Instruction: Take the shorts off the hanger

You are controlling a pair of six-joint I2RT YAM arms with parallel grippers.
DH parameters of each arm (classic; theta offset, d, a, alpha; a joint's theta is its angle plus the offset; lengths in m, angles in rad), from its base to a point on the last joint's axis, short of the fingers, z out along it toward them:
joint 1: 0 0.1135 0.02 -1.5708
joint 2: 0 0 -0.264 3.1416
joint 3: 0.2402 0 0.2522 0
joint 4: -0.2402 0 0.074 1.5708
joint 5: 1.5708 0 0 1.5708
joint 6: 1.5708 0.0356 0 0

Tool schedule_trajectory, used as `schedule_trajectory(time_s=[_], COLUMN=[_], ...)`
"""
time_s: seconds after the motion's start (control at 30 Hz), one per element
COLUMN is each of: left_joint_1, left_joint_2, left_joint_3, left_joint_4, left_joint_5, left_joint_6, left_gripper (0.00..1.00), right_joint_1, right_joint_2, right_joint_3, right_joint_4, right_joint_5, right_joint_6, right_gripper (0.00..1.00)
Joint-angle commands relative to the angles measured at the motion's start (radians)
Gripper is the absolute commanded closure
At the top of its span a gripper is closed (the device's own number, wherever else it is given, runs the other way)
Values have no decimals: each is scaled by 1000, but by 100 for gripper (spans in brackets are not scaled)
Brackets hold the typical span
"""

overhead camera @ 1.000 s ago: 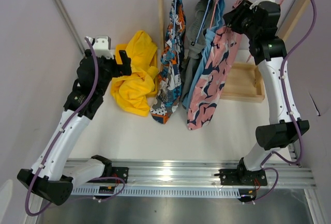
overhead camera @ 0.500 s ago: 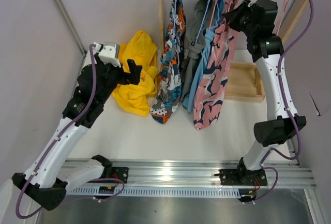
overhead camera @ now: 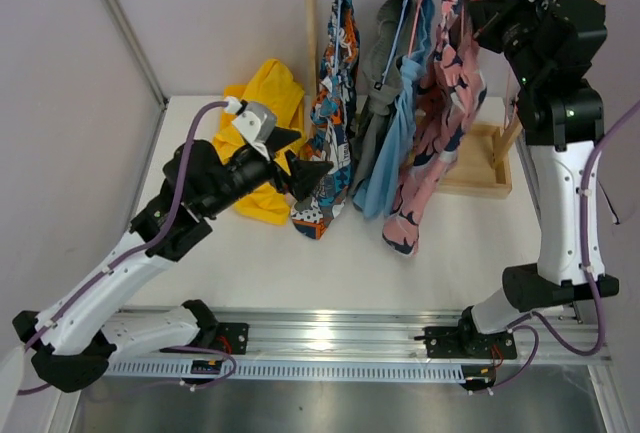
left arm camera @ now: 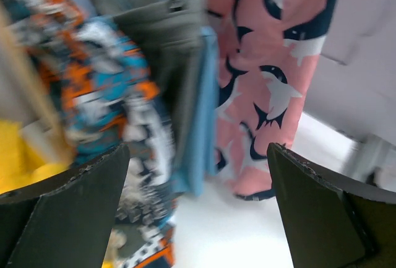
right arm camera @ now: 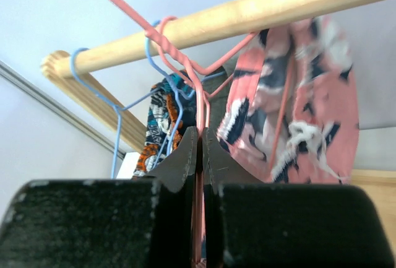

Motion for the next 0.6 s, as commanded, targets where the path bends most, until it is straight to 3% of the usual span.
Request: schedule_trajectory(time_s=[0.0,0.13,0.37,0.57], left_joint_1=[-90,-206,-386,-452], left_joint_2=[58,164,389,466], left_joint_3=[-1,74,266,366], left_joint_4=[170,270,296,330], left_joint_5=[122,101,40,34], left_joint_6=[-28,-7,29,1], left_gripper=[1,1,1,1], right_joint_1=[24,88,149,174], right_joint_2=[-101,-213,-395,-484], right_joint_3=[43,-93,-331,-465], right_joint_4=[71,77,129,155], right_joint_5=[24,61,90,124], right_joint_6=[-2,12,64,91], right_gripper=[100,100,100,100])
